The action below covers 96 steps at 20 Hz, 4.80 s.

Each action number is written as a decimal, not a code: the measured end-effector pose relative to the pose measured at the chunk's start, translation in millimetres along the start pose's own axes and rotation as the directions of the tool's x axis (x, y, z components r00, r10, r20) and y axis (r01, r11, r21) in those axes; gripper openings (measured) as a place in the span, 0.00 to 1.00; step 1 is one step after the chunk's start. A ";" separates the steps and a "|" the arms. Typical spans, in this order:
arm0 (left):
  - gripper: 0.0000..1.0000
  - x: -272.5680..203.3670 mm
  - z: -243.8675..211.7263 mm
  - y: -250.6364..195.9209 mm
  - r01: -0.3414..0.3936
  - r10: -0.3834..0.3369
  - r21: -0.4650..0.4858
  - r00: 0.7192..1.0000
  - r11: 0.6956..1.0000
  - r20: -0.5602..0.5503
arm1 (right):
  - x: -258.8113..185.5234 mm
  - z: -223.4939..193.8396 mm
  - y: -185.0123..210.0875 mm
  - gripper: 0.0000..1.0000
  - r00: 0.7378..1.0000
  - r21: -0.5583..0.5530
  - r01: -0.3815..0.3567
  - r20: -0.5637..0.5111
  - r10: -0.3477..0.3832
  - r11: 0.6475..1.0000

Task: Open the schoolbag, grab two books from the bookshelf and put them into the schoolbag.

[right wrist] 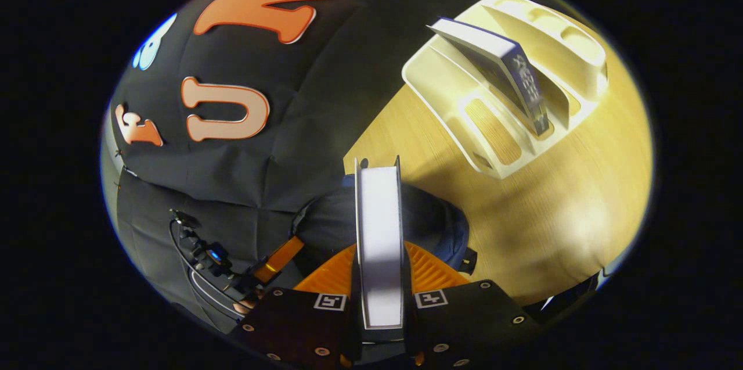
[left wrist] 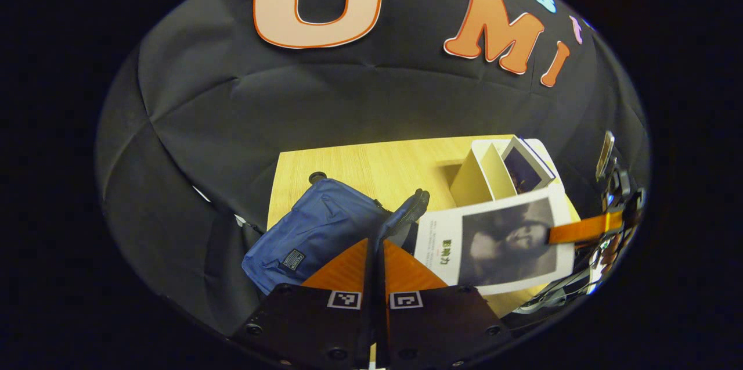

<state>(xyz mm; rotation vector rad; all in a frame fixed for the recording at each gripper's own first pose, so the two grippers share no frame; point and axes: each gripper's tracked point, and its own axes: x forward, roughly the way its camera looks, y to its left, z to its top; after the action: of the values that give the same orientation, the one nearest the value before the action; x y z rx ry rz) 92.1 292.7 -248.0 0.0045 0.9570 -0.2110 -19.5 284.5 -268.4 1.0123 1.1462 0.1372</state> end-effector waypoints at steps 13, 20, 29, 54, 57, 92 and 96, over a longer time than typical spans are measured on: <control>0.02 -4.1 -1.2 -29.3 0.071 -0.071 -0.022 0.997 0.997 -0.025 | 116.6 -56.4 -0.9 0.28 0.998 0.023 0.043 0.041 -0.044 0.999; 0.02 -3.0 -15.5 -50.6 0.119 -0.117 0.030 0.992 0.992 -0.052 | 170.1 -71.3 5.2 0.28 1.000 0.035 -0.005 0.020 0.004 0.999; 0.02 -0.8 -28.5 -54.8 0.107 -0.104 0.041 0.992 0.993 -0.067 | 183.1 -86.5 -12.4 0.39 0.993 -0.031 0.087 -0.078 -0.089 0.996; 0.02 23.8 -53.2 -75.3 0.097 -0.095 0.025 0.992 0.995 -0.082 | -79.7 216.4 -82.5 0.97 0.775 -0.559 0.630 0.409 -0.482 0.539; 0.02 24.0 -57.9 -74.2 0.100 -0.100 0.002 0.992 0.995 -0.080 | -60.3 235.4 -84.5 0.98 0.783 -0.598 0.605 0.326 -0.530 0.526; 0.02 27.3 -63.5 -71.9 0.091 -0.095 -0.053 0.992 0.994 -0.078 | -167.6 244.2 11.9 0.28 0.950 -0.500 0.314 0.167 -0.266 0.807; 0.02 25.1 -55.8 -65.0 0.075 -0.079 -0.065 0.994 0.995 -0.069 | -159.8 219.1 15.2 0.27 0.981 -0.429 0.187 0.125 -0.147 0.884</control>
<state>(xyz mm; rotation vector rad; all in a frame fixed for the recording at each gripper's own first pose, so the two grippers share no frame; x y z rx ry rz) 49.1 230.0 -294.8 -0.0832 1.0353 -0.2535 89.5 72.9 -137.8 0.5094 1.0526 0.2010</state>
